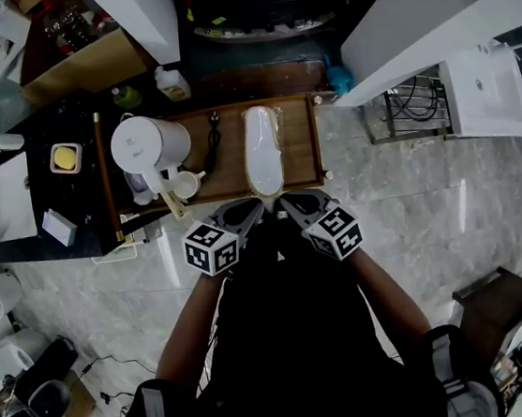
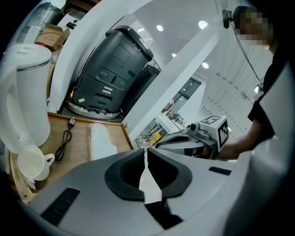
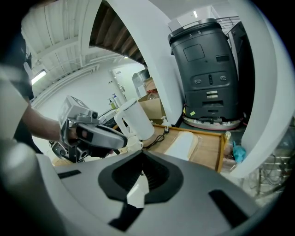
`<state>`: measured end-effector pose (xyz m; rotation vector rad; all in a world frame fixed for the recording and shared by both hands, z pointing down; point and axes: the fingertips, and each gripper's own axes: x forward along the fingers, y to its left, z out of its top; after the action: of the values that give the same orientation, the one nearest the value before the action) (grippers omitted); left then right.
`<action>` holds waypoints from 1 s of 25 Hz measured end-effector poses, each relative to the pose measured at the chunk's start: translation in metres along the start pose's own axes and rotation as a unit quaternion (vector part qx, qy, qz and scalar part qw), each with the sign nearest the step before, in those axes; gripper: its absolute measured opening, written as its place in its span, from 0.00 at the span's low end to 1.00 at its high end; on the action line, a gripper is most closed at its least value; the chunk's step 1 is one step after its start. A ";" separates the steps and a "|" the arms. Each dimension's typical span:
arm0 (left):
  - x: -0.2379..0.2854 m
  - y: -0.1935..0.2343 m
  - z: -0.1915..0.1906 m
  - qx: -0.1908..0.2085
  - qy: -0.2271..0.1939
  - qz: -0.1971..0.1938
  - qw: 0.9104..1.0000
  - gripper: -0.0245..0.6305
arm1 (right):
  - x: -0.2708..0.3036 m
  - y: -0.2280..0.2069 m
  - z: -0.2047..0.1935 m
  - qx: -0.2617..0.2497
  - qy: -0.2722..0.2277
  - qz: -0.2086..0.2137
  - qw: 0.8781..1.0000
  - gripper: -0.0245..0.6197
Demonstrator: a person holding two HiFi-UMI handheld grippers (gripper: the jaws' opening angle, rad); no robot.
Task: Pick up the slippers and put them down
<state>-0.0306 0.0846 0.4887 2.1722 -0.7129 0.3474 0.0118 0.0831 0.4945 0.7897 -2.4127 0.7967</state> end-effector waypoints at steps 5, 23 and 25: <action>0.007 0.006 -0.006 -0.010 0.007 -0.001 1.000 0.06 | 0.003 -0.002 -0.006 0.014 -0.004 0.013 1.000 0.05; 0.031 0.032 -0.022 -0.038 0.025 0.004 0.999 0.06 | 0.025 -0.022 -0.026 0.010 0.037 0.027 0.999 0.10; 0.033 0.035 -0.024 -0.039 0.029 0.004 0.999 0.06 | 0.028 -0.026 -0.030 0.013 0.042 0.027 0.999 0.11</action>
<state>-0.0254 0.0726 0.5413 2.0781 -0.6926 0.3783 0.0155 0.0748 0.5420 0.6895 -2.3628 0.8665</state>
